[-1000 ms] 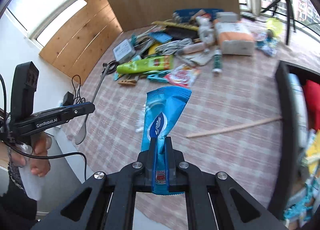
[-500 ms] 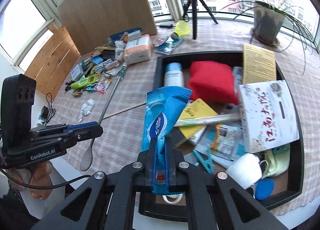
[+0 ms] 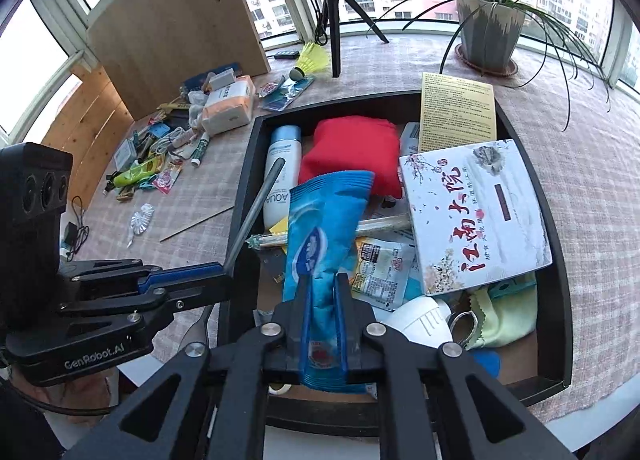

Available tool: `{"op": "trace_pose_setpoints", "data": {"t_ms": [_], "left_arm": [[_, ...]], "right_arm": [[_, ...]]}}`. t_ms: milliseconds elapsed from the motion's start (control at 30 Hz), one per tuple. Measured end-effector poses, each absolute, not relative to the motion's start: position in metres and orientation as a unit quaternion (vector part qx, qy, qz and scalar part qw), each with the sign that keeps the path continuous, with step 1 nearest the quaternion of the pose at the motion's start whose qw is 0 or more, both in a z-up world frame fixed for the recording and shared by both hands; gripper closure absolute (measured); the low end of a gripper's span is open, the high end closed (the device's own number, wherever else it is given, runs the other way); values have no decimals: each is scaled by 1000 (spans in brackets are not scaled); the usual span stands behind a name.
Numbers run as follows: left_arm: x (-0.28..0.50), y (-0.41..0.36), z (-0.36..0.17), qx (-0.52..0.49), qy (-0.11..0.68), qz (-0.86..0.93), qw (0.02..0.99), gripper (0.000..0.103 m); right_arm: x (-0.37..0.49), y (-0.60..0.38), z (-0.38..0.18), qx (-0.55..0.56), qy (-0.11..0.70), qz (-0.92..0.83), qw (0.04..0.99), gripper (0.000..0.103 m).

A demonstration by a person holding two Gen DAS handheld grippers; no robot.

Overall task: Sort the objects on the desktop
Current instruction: 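Drop the blue pack into the tray and open the right gripper, then grasp the clear plastic bag with the right gripper while the left grasps the wooden clothespin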

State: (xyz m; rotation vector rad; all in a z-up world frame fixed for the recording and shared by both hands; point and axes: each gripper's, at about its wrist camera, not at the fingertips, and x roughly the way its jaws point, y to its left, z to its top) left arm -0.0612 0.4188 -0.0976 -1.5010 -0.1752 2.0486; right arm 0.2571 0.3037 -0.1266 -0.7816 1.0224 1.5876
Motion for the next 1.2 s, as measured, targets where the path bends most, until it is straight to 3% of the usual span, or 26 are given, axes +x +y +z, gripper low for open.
{"op": "trace_pose_setpoints", "data": {"t_ms": [33, 67, 100, 567, 1200], "left_arm": [[-62, 419, -98, -565, -62, 769, 292, 64], [-61, 417, -95, -559, -62, 775, 289, 57], [-61, 415, -92, -554, -57, 781, 285, 56], [-95, 299, -70, -537, -58, 819, 196, 56], [-109, 73, -107, -573, -83, 815, 31, 56]], "right_arm": [[258, 304, -125, -325, 425, 662, 525, 69], [258, 304, -123, -319, 424, 663, 528, 62], [257, 303, -120, -316, 424, 663, 530, 62], [203, 316, -92, -306, 406, 689, 516, 62], [35, 378, -116, -363, 390, 728, 430, 62]]}}
